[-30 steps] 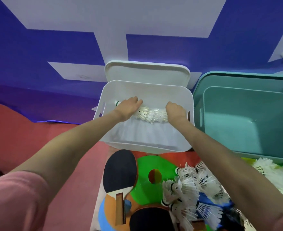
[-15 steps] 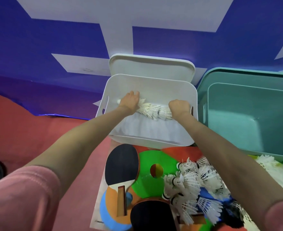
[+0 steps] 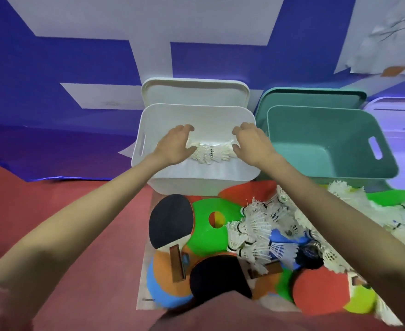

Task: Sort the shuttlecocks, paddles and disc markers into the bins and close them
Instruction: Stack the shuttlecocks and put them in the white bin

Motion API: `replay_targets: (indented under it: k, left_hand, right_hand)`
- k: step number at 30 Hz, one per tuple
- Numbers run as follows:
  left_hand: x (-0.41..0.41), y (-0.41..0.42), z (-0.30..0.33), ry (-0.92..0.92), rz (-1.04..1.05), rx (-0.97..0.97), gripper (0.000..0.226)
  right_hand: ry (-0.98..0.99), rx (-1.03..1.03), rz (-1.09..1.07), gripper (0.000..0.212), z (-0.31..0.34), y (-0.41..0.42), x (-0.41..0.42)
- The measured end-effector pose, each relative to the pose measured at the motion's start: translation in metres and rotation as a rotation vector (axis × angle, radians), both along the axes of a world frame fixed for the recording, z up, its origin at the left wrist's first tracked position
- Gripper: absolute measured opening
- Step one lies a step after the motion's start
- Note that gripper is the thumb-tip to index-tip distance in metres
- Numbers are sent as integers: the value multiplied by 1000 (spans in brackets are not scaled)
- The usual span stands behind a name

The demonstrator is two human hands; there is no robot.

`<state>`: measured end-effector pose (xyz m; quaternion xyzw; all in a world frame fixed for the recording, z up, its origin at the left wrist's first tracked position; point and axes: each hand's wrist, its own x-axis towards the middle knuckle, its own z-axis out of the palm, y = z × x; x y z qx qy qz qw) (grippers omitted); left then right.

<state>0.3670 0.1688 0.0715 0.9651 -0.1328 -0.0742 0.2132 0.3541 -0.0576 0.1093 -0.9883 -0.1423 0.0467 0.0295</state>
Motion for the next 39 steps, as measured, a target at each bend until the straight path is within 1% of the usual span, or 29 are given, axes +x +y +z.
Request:
replay_targets:
  k: [2, 4, 7, 9, 12, 14, 18, 20, 21, 23, 24, 25, 28, 30, 33, 36, 39]
  left_hand:
    - [-27, -5, 13, -80, -37, -80, 51]
    - [-54, -9, 22, -154, -88, -155, 46]
    - [-92, -14, 27, -240, -129, -277, 39]
    - [-117, -16, 25, -239, -147, -345, 35]
    - [-152, -19, 11, -141, -161, -408, 32]
    - [-171, -23, -5, -52, -173, -409, 33]
    - [-195, -30, -31, 101, -175, -340, 33]
    - [-202, -33, -35, 129, -170, -329, 32]
    - [-203, -34, -36, 134, -163, -325, 31]
    - [-206, -35, -36, 143, -136, -315, 31]
    - [-207, -36, -37, 151, -115, -311, 31]
    - [-207, -37, -37, 163, -87, -311, 30]
    - [-211, -44, -41, 210, 2, -307, 29]
    - [-216, -54, -45, 241, 49, -293, 33]
    - [-224, -77, -51, 295, 127, -265, 47]
    - [-231, -100, -54, 313, 227, -174, 57]
    - [-236, -117, -56, 245, 276, -41, 59]
  right_hand:
    - [-23, 183, -48, 37, 8, -8, -28]
    - [-69, 361, -106, 36, 13, -17, -60]
    - [-194, 490, -201, 30, 9, -33, -111]
    - [-251, 584, -296, 28, 2, -42, -145]
    - [-270, 703, -412, 24, -10, -47, -194]
    - [-213, 682, -426, 24, -21, -46, -219]
    - [-10, 471, -331, 31, -48, -36, -242]
    - [44, 401, -357, 31, -56, -28, -240]
    - [56, 364, -375, 28, -59, -24, -237]
    - [66, 272, -387, 14, -60, -19, -229]
    - [71, 236, -385, 11, -59, -18, -225]
    - [69, 217, -386, 13, -57, -18, -222]
    - [-3, 267, -395, 17, -48, -22, -218]
    - [-100, 364, -397, 20, -39, -28, -220]
    - [-236, 552, -437, 18, -25, -38, -228]
    - [-319, 658, -467, 15, -20, -50, -235]
    - [-347, 696, -468, 18, -24, -64, -241]
